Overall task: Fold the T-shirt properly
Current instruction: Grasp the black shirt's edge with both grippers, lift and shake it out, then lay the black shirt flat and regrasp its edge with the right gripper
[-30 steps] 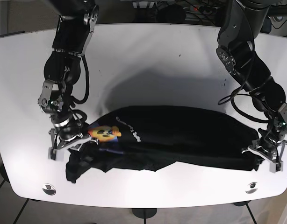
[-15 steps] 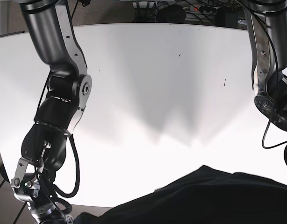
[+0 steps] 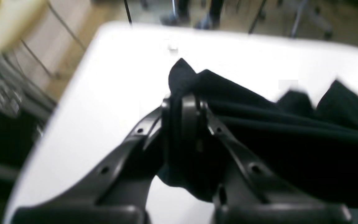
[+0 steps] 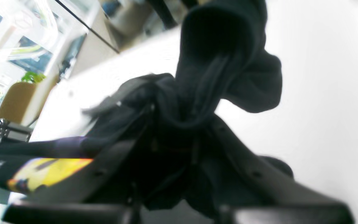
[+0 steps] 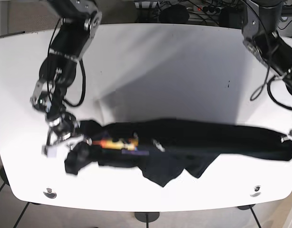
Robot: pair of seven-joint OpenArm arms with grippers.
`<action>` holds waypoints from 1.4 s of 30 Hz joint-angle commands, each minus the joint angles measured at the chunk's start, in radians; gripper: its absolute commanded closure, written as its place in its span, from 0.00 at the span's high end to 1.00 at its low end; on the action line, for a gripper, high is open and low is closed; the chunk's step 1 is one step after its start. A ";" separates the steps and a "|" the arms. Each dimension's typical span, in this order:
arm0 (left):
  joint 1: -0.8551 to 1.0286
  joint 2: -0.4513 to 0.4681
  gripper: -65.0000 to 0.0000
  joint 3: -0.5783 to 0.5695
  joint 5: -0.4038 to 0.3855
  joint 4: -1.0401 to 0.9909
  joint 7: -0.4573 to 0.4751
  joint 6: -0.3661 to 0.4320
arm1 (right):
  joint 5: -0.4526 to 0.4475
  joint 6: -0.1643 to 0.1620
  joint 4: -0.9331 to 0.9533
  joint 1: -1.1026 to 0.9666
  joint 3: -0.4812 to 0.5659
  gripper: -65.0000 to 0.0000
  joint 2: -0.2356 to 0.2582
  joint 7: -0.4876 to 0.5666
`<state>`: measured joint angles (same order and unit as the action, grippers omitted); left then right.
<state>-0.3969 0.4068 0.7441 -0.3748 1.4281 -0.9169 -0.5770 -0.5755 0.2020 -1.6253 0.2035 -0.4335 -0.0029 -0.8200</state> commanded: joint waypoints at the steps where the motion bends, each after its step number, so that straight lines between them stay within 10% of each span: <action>1: 0.060 0.010 0.00 0.039 -0.037 0.026 0.038 0.009 | -0.033 -0.002 -0.026 -0.055 -0.017 0.03 0.014 0.044; 10: 0.379 0.005 0.00 0.090 -0.109 0.026 0.126 0.009 | -0.137 -0.002 -0.028 -0.316 -0.021 0.09 0.027 0.043; 20: 0.454 0.007 0.00 0.127 -0.109 0.024 0.138 0.007 | -0.131 -0.002 -0.332 -0.493 0.081 0.77 0.076 0.041; 29: 0.454 0.007 0.00 0.124 -0.109 0.024 0.138 0.007 | -0.107 -0.005 -0.227 -0.290 0.356 0.77 0.241 0.040; 42: 0.464 0.005 0.00 0.124 -0.109 0.018 0.137 0.007 | 0.223 0.049 0.059 -0.039 0.734 0.76 0.218 0.051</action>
<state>0.0711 0.3882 0.8631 -0.4690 1.4307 -0.8028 -0.5686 -0.3443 0.2531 -1.5467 0.1406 0.3031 0.2169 -0.7906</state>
